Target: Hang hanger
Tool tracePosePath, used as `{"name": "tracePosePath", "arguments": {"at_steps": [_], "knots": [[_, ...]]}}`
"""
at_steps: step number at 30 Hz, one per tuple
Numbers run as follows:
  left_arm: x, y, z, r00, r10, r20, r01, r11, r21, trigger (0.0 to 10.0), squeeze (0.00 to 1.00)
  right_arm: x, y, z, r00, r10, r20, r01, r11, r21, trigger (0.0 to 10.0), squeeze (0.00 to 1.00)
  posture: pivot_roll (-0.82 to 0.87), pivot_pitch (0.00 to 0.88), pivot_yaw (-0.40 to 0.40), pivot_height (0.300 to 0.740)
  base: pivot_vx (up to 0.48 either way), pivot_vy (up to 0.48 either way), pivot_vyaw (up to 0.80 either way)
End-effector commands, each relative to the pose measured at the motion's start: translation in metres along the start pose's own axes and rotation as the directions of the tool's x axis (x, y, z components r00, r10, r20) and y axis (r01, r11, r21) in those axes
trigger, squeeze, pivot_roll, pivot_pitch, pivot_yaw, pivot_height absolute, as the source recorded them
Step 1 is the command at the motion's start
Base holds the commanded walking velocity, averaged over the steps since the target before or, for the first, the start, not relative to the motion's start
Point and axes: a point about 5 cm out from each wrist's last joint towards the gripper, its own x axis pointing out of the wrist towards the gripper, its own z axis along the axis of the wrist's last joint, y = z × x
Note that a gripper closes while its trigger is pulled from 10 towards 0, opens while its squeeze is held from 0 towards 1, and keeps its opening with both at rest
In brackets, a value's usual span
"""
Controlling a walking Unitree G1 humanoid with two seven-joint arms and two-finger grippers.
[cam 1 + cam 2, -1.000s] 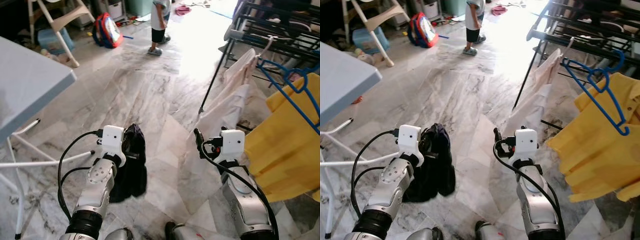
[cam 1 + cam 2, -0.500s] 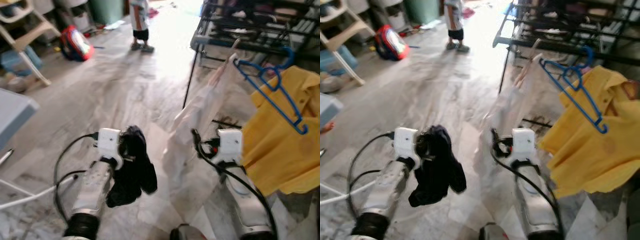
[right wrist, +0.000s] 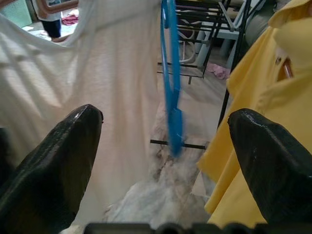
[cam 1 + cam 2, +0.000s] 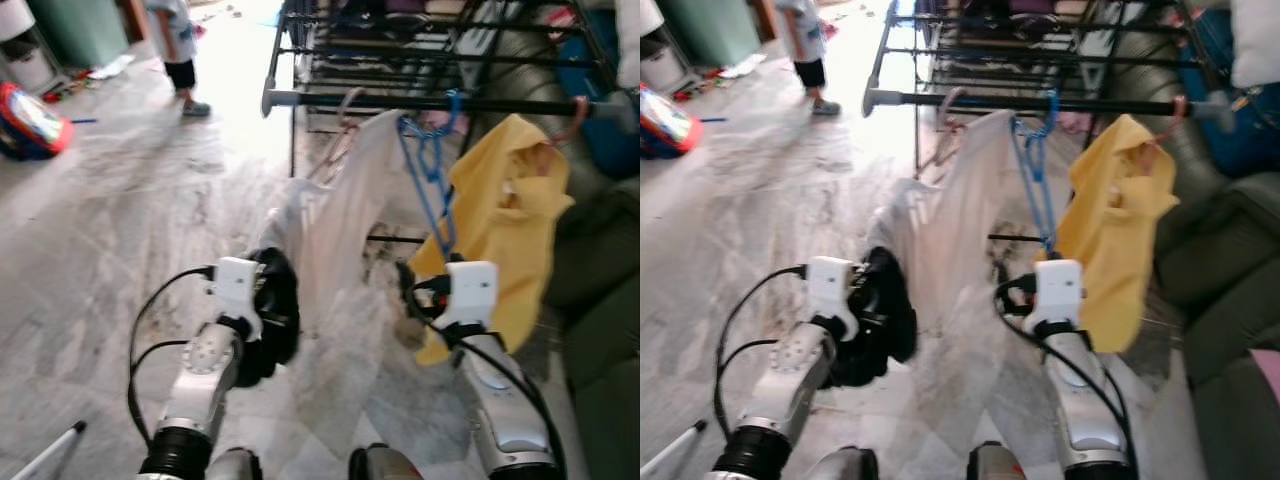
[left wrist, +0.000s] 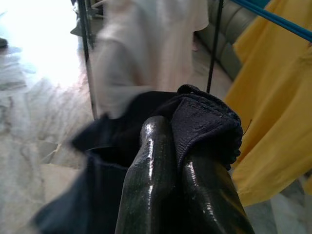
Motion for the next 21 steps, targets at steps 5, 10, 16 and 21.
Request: {"name": "tracePosePath", "arguments": {"at_steps": [5, 10, 16, 21], "knots": [[-0.0058, 0.0078, 0.0028, 0.999, 0.026, 0.025, -0.027, 1.000, 0.004, 10.0, 0.00, -0.0028, 0.0073, -0.0014, 1.000, 0.020, -0.006, -0.020, 1.000, -0.003, 10.0, 0.00, -0.12, 0.190, -0.011, 0.740, 0.000, 0.000, 0.00], [-0.0068, 0.0062, 0.0034, 0.999, 0.010, 0.030, -0.011, 1.000, 0.014, 10.0, 0.00, -0.0033, 0.0091, -0.0019, 1.000, 0.022, -0.008, -0.022, 1.000, -0.010, 10.0, 0.00, -0.12, 0.197, -0.009, 0.740, 0.000, 0.000, 0.00], [-0.0079, 0.0044, 0.0042, 0.999, -0.008, 0.031, 0.007, 1.000, 0.014, 10.0, 0.00, -0.0014, 0.0074, 0.0001, 1.000, 0.008, -0.006, -0.008, 1.000, -0.021, 10.0, 0.00, -0.12, 0.204, -0.006, 0.740, 0.000, 0.000, 0.00], [-0.0089, 0.0026, 0.0054, 0.999, -0.032, 0.037, 0.031, 0.999, 0.034, 10.0, 0.00, 0.0006, 0.0023, 0.0038, 1.000, -0.018, 0.007, 0.018, 0.999, -0.040, 10.0, 0.00, -0.12, 0.212, -0.003, 0.740, 0.000, 0.000, 0.00]]}}
